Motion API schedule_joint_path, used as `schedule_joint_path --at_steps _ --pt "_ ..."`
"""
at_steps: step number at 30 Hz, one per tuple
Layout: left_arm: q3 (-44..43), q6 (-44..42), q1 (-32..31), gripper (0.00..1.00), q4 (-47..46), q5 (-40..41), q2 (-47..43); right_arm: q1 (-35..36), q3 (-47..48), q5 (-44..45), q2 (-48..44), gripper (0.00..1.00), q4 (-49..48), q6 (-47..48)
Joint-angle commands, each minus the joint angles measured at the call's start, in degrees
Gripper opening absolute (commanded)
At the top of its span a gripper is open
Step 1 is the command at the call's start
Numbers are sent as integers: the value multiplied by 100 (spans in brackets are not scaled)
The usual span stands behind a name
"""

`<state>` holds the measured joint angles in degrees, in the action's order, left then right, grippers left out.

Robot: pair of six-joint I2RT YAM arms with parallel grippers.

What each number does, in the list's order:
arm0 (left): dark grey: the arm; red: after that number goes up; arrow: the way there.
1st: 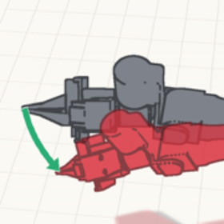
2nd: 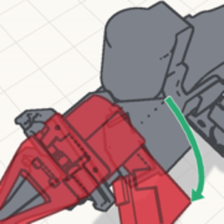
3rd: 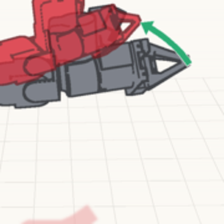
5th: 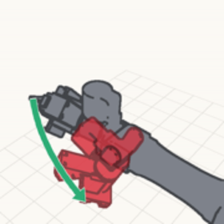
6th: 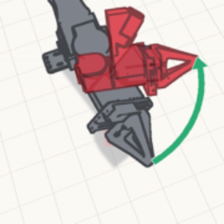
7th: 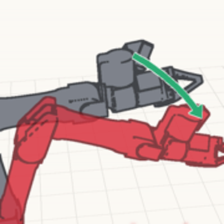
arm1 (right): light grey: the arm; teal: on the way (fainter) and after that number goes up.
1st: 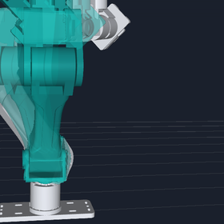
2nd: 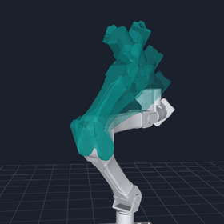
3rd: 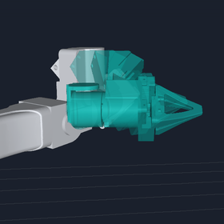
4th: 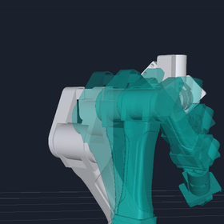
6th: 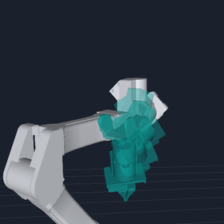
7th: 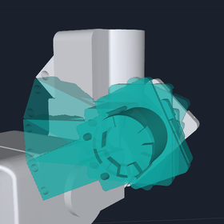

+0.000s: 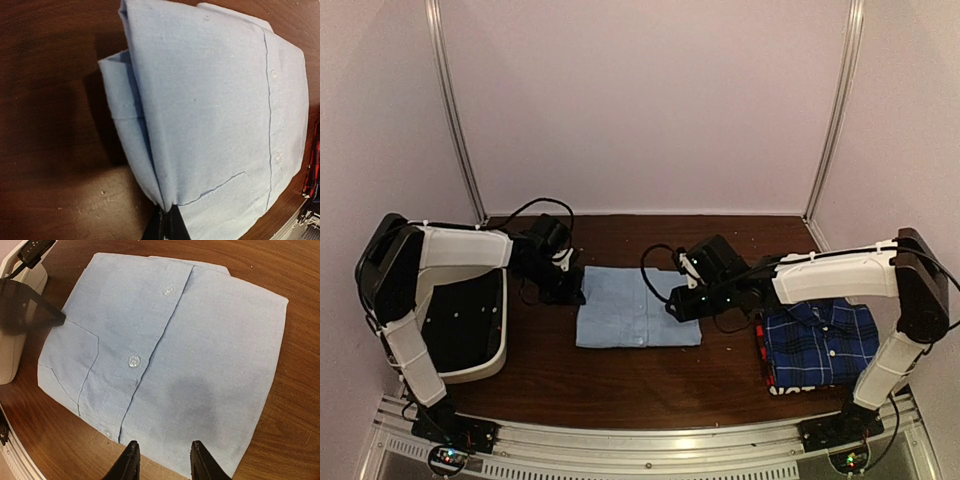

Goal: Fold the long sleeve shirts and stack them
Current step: Pick up the square-folded shirt from the center of the board, then turn over the square-folded shirt at the center of the board.

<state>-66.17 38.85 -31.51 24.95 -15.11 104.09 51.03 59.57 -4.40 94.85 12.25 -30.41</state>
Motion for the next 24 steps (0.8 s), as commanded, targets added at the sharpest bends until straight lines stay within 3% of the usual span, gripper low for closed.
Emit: schedule_joint_path --at_steps 1,15,24 --pt "-49 -372 49 0 563 51 -542 13 436 230 292 37 13 6" --pt "-93 -941 401 0 1404 -142 -1565 13 2041 414 2041 29 322 28" --pt "-883 -1333 760 0 1990 -165 -1797 362 2887 221 2917 25 356 -193"
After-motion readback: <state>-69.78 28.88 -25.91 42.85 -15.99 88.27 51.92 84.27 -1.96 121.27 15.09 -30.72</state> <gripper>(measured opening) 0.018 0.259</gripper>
